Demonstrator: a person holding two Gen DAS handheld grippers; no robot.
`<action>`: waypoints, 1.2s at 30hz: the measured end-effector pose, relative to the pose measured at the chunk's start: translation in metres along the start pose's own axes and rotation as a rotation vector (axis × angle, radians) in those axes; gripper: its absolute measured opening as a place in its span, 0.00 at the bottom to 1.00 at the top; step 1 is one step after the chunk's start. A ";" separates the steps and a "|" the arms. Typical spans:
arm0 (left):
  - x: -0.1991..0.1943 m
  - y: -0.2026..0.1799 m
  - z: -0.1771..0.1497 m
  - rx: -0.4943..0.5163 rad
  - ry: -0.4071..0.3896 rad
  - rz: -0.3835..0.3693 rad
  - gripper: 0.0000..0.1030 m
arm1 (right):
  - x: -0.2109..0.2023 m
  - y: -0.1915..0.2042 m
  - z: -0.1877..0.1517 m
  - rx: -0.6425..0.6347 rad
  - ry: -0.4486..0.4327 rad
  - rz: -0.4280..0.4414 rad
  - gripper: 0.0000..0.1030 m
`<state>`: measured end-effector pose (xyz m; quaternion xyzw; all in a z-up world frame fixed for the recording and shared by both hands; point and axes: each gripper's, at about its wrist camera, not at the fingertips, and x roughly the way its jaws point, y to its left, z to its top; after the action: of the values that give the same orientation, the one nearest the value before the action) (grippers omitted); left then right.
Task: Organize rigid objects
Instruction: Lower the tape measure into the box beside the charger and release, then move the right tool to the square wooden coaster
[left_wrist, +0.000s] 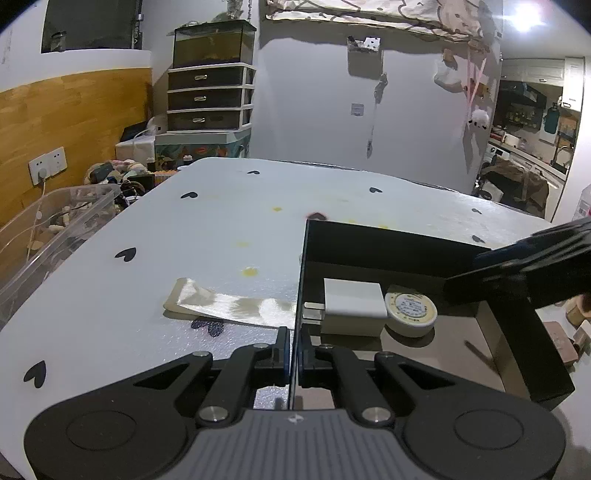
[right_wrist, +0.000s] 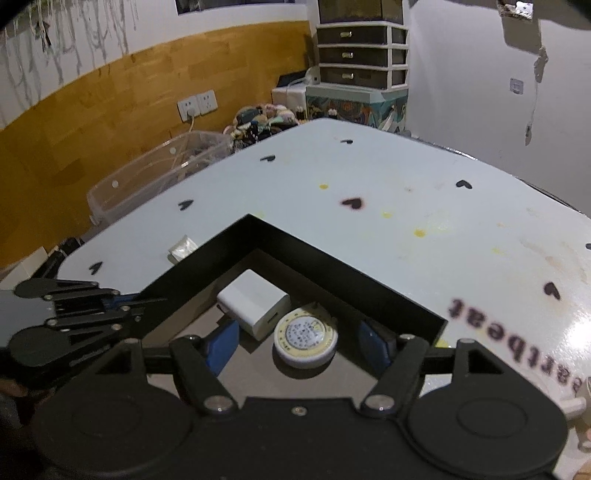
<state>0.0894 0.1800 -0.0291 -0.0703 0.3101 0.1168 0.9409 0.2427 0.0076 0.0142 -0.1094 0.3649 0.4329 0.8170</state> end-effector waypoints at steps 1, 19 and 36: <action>0.000 -0.001 0.000 -0.002 0.001 0.002 0.03 | -0.004 0.000 -0.002 0.005 -0.011 0.004 0.71; 0.000 -0.006 -0.002 -0.024 -0.020 0.046 0.06 | -0.101 -0.054 -0.083 0.134 -0.245 -0.211 0.93; 0.002 -0.003 0.001 -0.033 -0.028 0.033 0.06 | -0.087 -0.066 -0.166 0.383 -0.172 -0.325 0.94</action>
<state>0.0921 0.1778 -0.0295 -0.0791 0.2961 0.1383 0.9418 0.1798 -0.1692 -0.0526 0.0270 0.3470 0.2267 0.9097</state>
